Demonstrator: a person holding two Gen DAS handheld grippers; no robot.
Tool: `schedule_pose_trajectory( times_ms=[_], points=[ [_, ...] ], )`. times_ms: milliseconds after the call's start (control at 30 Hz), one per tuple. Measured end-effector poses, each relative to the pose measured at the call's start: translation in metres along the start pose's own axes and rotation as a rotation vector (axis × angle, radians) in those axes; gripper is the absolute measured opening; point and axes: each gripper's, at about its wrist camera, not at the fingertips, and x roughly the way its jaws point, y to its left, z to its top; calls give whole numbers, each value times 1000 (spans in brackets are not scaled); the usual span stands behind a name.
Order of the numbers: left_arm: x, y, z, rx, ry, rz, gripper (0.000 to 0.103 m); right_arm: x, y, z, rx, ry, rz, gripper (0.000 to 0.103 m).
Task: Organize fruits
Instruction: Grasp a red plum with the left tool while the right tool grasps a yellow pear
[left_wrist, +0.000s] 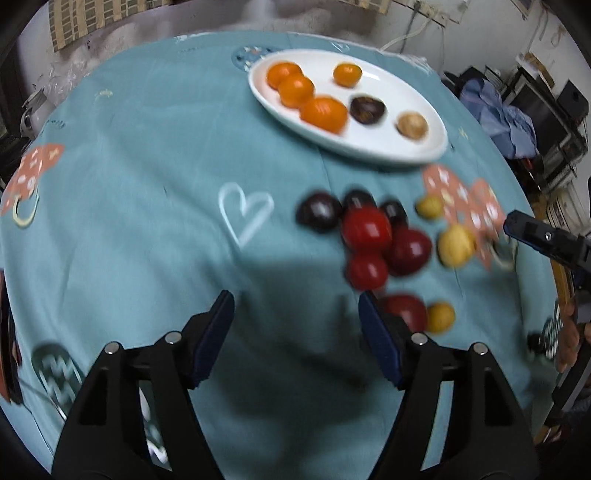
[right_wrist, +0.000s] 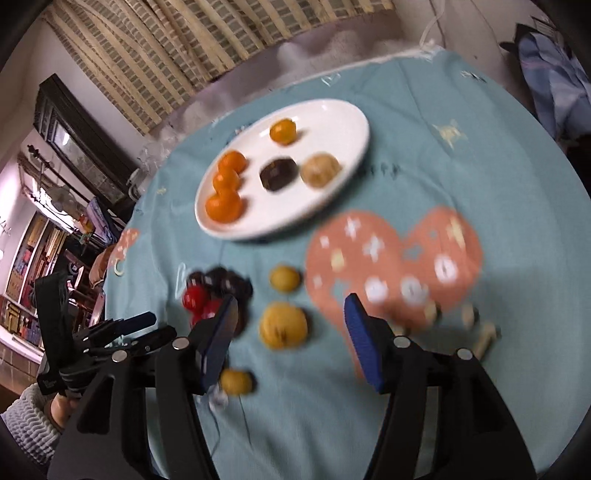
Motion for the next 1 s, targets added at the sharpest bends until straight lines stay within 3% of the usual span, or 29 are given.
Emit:
schedule_pose_trajectory(
  times_ms=[267, 367, 533, 633, 700, 833, 933, 1000],
  points=[
    [-8, -35, -10, 86, -22, -42, 75, -16, -4, -36, 31, 53, -36, 60],
    [-6, -42, -8, 99, -23, -55, 84, -23, -9, -42, 48, 45, -45, 60],
    [5, -53, -8, 129, 7, -72, 84, -35, -15, -49, 71, 22, -63, 60],
    [15, -48, -9, 90, 41, -114, 82, -40, -19, -54, 85, 19, -71, 60],
    [21, -44, -8, 67, 52, -134, 73, -42, -21, -56, 89, 20, -71, 60],
    [23, -41, -8, 65, 37, -137, 67, -41, -17, -61, 82, 33, -67, 60],
    [22, -43, -7, 75, 43, -188, 45, -37, -11, -60, 51, 43, -60, 60],
    [18, -48, -8, 110, 37, -169, 42, -34, -3, -57, 6, 40, -58, 60]
  ],
)
